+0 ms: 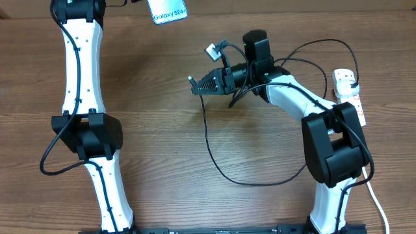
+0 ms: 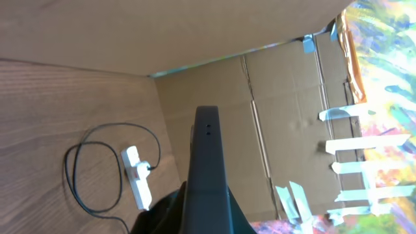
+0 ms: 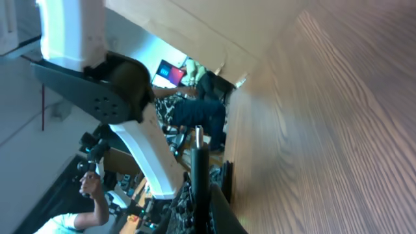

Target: Plug charger to phone and switch on socket

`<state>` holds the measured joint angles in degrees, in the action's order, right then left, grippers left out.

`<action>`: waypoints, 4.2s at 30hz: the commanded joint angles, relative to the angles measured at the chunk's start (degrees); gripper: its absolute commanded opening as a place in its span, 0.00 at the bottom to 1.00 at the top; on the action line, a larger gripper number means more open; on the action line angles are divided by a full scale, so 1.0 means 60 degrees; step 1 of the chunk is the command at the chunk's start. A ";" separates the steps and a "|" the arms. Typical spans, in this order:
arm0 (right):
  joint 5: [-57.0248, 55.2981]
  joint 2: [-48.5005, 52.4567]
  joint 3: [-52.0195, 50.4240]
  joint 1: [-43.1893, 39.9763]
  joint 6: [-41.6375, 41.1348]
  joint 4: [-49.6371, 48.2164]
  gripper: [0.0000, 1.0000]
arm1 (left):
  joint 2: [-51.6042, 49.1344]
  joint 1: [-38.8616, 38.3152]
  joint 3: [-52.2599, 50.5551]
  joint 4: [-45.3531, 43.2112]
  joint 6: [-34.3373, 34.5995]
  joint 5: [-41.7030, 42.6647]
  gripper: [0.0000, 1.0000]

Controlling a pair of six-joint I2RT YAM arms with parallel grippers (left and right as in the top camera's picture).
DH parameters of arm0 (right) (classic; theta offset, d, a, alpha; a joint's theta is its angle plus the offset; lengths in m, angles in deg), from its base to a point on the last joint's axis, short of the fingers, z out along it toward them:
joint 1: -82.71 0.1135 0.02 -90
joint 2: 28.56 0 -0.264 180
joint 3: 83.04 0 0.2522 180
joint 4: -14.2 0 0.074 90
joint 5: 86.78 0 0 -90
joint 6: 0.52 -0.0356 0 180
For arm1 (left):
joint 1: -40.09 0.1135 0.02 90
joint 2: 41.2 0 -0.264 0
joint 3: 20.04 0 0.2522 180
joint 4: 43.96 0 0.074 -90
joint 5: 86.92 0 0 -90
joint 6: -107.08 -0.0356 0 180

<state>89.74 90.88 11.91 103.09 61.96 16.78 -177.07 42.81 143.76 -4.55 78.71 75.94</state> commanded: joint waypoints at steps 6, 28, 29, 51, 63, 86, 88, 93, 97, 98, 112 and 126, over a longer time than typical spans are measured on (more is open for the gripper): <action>-0.0539 0.0026 0.0036 0.0000 -0.6255 -0.5322 0.04 | 0.0342 0.0015 0.0160 -0.0025 -0.0423 -0.0379 0.04; -0.3406 0.0026 0.0051 -0.0055 -1.0633 -0.9872 0.04 | 0.0342 -0.0550 0.0160 0.0794 -0.1137 -0.0718 0.04; -0.3395 0.0026 0.0051 -0.0055 -1.0615 -0.9825 0.04 | 0.0342 -0.0550 0.0160 0.0911 -0.1209 -0.0718 0.04; -0.3490 0.0026 0.0051 -0.0109 -1.0400 -0.9763 0.04 | 0.0342 -0.0769 0.0160 0.1191 -0.1315 -0.0452 0.04; -0.3497 0.0026 0.0051 -0.0197 -1.0371 -0.9763 0.04 | 0.0342 -0.0772 0.0160 0.1282 -0.1461 -0.0211 0.04; -0.3526 0.0026 0.0051 -0.0197 -1.0327 -0.9406 0.04 | 0.0342 -0.0780 0.0160 0.1683 -0.0925 -0.0681 0.04; -0.3519 0.0026 0.0051 -0.0197 -1.0327 -0.9406 0.04 | 0.0342 -0.0780 0.0160 0.1683 -0.1100 -0.0718 0.04; -0.3523 0.0026 0.0051 -0.0197 -1.0327 -0.9406 0.04 | 0.0342 -0.0780 0.0160 0.1687 -0.1300 -0.0714 0.04; -0.3523 0.0026 0.0051 -0.0197 -1.0327 -0.9406 0.04 | 0.0342 -0.0794 0.0160 0.1687 -0.1308 -0.0714 0.04; -0.3523 0.0026 0.0051 -0.0197 -1.0331 -0.9406 0.04 | 0.0342 -0.0801 0.0160 0.1687 -0.1308 -0.0714 0.04; -0.3523 0.0026 0.0051 -0.0197 -1.0338 -0.9402 0.04 | 0.0342 -0.0922 0.0160 0.1687 -0.1566 -0.0736 0.04; -0.3534 0.0026 0.0051 -0.0197 -1.0338 -0.9402 0.04 | 0.0342 -0.0951 0.0160 0.1690 -0.1563 -0.0699 0.04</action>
<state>69.83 91.01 11.87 102.19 -0.47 -39.48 -177.07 37.81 143.76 5.85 70.62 70.74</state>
